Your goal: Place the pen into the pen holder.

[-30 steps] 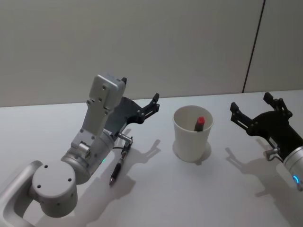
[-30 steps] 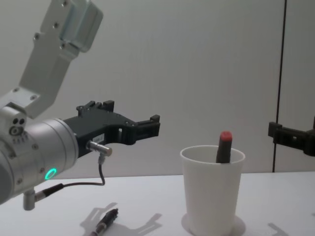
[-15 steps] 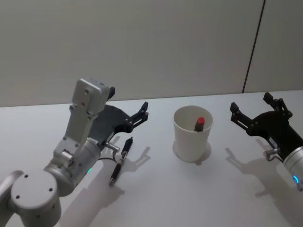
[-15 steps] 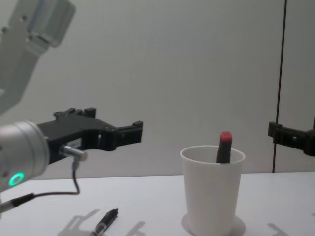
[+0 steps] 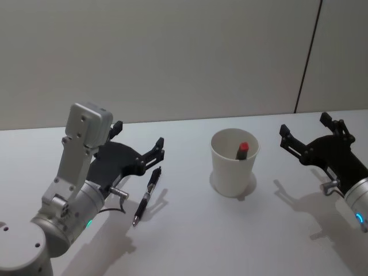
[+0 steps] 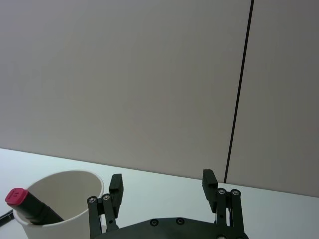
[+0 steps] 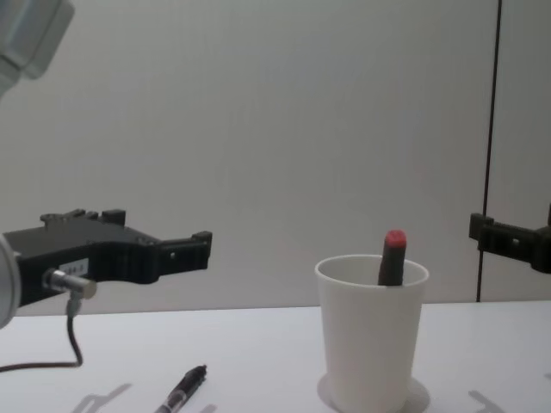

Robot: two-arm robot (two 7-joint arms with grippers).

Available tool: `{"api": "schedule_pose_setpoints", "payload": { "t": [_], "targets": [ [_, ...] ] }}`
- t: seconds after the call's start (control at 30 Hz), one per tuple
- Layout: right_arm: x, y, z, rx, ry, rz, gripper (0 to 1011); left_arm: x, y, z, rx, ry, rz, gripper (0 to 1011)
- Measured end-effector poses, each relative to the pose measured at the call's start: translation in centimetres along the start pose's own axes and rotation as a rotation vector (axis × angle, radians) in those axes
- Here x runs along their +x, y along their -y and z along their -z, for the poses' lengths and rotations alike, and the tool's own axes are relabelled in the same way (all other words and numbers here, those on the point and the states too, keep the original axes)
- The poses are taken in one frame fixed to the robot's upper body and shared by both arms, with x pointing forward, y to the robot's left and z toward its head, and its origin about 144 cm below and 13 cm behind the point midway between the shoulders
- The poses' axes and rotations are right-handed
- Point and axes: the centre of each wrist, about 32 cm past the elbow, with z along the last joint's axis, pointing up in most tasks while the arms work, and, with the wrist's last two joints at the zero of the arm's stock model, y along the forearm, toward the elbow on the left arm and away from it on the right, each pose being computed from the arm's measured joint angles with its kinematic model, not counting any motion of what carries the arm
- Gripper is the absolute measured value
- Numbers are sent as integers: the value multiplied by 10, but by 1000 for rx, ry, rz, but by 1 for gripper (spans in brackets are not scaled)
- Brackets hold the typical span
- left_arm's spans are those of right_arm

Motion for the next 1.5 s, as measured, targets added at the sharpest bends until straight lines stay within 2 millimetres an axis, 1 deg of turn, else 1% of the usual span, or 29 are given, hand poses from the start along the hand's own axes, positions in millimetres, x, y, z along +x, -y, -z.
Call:
{"api": "schedule_pose_setpoints", "payload": {
  "t": [0.3, 0.63, 1.07, 1.5],
  "targets": [
    [0, 0, 0, 0, 0, 0, 1002, 1, -8, -4, 64, -14, 18, 1001],
    [0, 0, 0, 0, 0, 0, 1002, 0, -9, -5, 135, -26, 52, 1001],
    [0, 0, 0, 0, 0, 0, 1001, -8, -4, -1, 252, -52, 64, 1001],
    [0, 0, 0, 0, 0, 0, 1001, -17, 5, 6, 333, -49, 57, 1001]
  ]
}}
